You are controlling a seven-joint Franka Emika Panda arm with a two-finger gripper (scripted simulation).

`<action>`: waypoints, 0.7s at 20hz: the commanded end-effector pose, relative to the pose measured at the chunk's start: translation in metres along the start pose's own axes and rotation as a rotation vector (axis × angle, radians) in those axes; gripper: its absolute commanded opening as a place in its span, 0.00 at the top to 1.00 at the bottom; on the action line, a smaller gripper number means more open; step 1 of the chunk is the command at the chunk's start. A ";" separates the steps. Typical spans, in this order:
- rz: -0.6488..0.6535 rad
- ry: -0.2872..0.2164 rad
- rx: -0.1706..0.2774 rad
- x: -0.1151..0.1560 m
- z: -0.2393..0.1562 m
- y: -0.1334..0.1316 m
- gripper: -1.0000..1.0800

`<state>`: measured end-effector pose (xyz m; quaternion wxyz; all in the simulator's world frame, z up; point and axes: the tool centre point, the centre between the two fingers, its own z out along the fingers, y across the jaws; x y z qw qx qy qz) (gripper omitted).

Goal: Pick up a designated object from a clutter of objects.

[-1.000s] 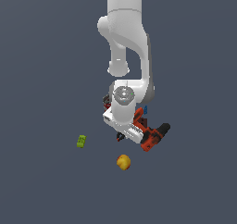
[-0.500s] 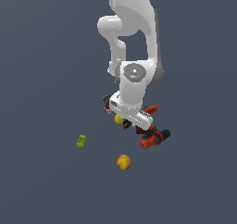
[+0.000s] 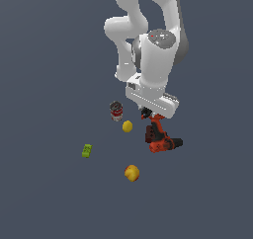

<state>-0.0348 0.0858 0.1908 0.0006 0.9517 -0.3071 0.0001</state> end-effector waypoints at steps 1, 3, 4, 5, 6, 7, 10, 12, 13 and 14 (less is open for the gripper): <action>0.000 0.001 0.000 -0.015 -0.023 -0.002 1.00; 0.000 0.001 -0.001 -0.026 -0.042 -0.004 1.00; 0.000 0.002 -0.001 -0.033 -0.053 -0.005 1.00; 0.000 0.002 -0.001 -0.039 -0.063 -0.006 1.00; 0.000 0.002 -0.001 -0.045 -0.073 -0.008 1.00; 0.000 0.002 -0.001 -0.051 -0.083 -0.009 1.00; 0.000 0.002 -0.001 -0.069 -0.112 -0.012 1.00; 0.000 0.002 -0.001 -0.080 -0.131 -0.014 1.00; 0.000 0.002 -0.001 -0.085 -0.140 -0.016 1.00; 0.000 0.002 -0.001 -0.090 -0.148 -0.017 1.00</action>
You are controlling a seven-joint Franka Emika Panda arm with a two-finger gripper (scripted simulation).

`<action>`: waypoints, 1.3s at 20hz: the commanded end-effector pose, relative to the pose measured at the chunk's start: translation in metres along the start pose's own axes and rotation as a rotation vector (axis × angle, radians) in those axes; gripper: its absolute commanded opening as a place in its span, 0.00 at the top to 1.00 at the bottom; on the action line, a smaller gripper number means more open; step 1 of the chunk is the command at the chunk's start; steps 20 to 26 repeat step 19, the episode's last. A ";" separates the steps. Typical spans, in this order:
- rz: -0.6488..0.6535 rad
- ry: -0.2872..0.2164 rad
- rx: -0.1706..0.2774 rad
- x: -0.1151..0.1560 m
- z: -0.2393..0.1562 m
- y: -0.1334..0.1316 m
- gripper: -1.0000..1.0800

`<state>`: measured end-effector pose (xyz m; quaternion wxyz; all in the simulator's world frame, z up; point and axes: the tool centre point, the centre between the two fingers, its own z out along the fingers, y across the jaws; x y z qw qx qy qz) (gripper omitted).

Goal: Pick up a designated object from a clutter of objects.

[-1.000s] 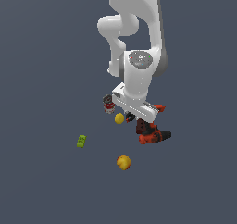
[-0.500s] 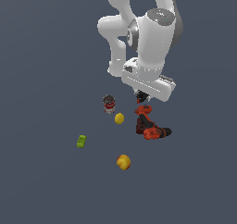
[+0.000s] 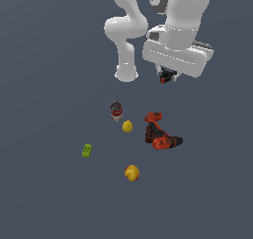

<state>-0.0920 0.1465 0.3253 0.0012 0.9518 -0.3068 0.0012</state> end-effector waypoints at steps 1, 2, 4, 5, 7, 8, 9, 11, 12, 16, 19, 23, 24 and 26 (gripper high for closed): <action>0.000 -0.001 -0.001 -0.013 -0.022 -0.002 1.00; 0.000 -0.001 -0.001 -0.018 -0.030 -0.003 1.00; 0.000 -0.001 0.000 -0.026 -0.044 -0.005 1.00; 0.000 -0.001 0.000 -0.030 -0.051 -0.007 1.00; 0.000 -0.002 0.000 -0.037 -0.062 -0.009 1.00; 0.000 -0.002 0.000 -0.040 -0.068 -0.009 1.00; 0.000 -0.002 0.000 -0.042 -0.072 -0.010 1.00; 0.000 -0.002 0.001 -0.047 -0.080 -0.012 1.00; 0.000 -0.002 0.001 -0.049 -0.083 -0.012 1.00; 0.000 -0.003 0.001 -0.052 -0.091 -0.014 1.00; 0.000 -0.003 0.001 -0.053 -0.092 -0.015 1.00; 0.000 -0.003 0.001 -0.053 -0.092 -0.015 1.00; 0.000 -0.003 0.001 -0.053 -0.092 -0.015 1.00; 0.000 -0.003 0.001 -0.053 -0.092 -0.015 1.00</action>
